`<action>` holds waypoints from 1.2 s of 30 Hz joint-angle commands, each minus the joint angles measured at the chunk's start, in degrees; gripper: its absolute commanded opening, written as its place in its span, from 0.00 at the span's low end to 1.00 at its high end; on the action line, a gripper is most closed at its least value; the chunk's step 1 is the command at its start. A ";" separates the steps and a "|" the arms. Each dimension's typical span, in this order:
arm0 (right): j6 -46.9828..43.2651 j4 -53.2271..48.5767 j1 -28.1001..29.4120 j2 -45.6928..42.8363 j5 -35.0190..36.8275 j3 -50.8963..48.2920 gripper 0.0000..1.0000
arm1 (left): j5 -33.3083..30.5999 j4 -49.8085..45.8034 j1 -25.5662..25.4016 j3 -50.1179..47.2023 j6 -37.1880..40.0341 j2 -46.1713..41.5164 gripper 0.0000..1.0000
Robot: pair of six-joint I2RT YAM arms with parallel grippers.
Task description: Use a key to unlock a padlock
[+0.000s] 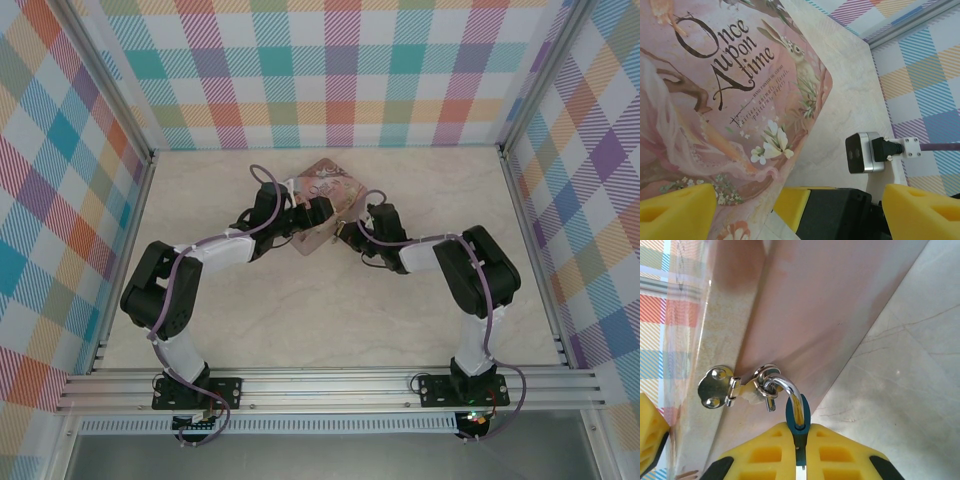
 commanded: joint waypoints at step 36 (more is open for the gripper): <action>-18.24 -13.72 -10.11 -11.60 2.21 -1.66 0.10 | -5.35 -14.72 0.52 -4.99 0.21 2.72 0.89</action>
